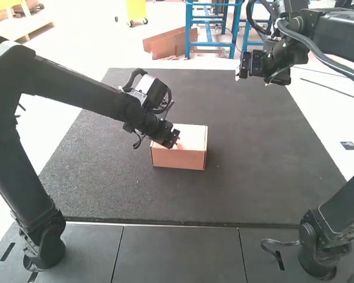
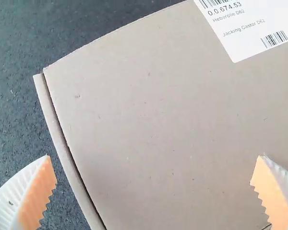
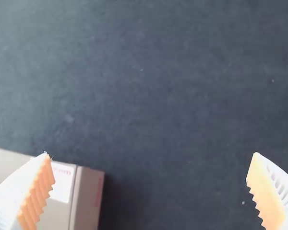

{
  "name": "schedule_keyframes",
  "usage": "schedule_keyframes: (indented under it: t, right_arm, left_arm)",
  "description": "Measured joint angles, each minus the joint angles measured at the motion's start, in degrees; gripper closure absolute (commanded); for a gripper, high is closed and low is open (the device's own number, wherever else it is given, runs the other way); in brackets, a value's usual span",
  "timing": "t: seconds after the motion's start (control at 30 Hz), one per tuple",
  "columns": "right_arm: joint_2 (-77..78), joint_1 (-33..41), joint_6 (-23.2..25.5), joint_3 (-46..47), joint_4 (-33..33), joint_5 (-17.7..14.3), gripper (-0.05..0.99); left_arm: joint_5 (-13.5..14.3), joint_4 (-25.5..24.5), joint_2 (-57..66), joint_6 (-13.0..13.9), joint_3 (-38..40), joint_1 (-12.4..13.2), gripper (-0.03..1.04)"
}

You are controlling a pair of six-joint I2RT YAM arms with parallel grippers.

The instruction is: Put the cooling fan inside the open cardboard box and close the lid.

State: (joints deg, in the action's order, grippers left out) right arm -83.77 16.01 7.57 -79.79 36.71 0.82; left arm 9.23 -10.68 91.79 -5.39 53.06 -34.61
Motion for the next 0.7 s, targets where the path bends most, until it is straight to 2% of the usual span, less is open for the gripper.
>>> schedule_keyframes:
  t: [0.1,0.17,0.33,0.47,0.57,0.7]
  right_arm:
    - [0.0,0.0,0.07,-0.02,0.04,0.04,0.02]
    - [0.0,0.0,0.15,-0.11,0.26,0.28,0.02]
    - [0.0,-0.02,0.07,-0.15,0.44,1.51,0.02]
    - [1.44,-0.02,-1.42,0.61,-1.11,2.93,0.02]
    - [5.25,-0.02,-3.13,4.26,-6.93,3.61,0.02]
    - [12.13,-0.02,-4.61,10.95,-17.59,4.83,0.02]
  left_arm:
    - [0.0,-3.26,-0.85,0.26,2.32,0.11,0.04]
    - [-0.17,-5.75,-2.21,0.5,6.88,0.83,0.04]
    - [-1.62,-8.33,-7.96,-0.04,23.52,5.44,0.04]
    - [-2.45,-8.52,-13.53,-0.9,25.68,8.15,0.04]
    - [-3.08,-2.54,-16.02,-0.87,21.62,9.01,0.04]
    - [-3.32,10.8,-19.65,0.59,11.56,10.01,0.04]
